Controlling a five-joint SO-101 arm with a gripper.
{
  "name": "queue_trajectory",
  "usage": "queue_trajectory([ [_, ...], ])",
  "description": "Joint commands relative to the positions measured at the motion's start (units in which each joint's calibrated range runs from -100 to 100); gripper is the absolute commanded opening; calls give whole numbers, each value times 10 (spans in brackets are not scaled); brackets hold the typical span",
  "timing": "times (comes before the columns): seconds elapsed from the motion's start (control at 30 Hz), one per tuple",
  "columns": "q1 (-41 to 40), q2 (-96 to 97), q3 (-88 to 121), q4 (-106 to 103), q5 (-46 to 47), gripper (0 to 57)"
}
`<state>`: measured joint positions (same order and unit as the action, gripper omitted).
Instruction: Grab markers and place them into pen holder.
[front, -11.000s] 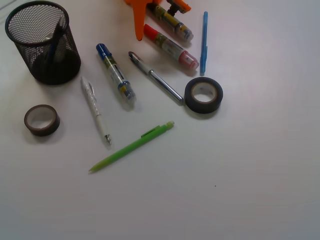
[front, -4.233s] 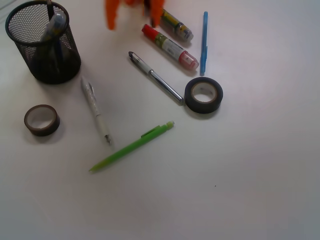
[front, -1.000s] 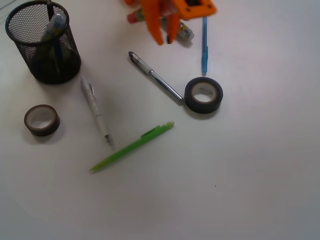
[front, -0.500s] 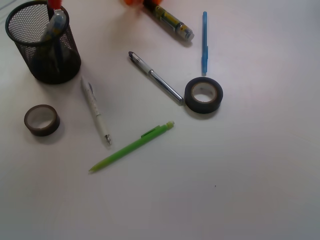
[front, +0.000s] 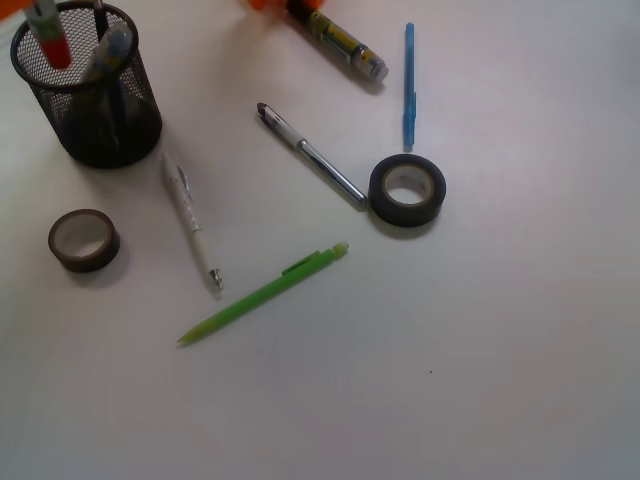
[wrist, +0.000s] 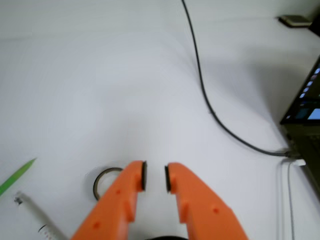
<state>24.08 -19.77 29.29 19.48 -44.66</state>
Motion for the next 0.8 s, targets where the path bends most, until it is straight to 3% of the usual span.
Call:
queue_trajectory([
  [0.0, 14, -21, 17, -16, -3, 3],
  [0.13, 16, -29, 41, -16, 0, 5],
  [0.2, 15, -33, 51, -16, 0, 37],
  [0.33, 11, -42, 69, -16, 4, 257],
  [0.4, 11, -50, 69, -16, 19, 324],
  [0.77, -7, -54, -31, 62, 98, 314],
])
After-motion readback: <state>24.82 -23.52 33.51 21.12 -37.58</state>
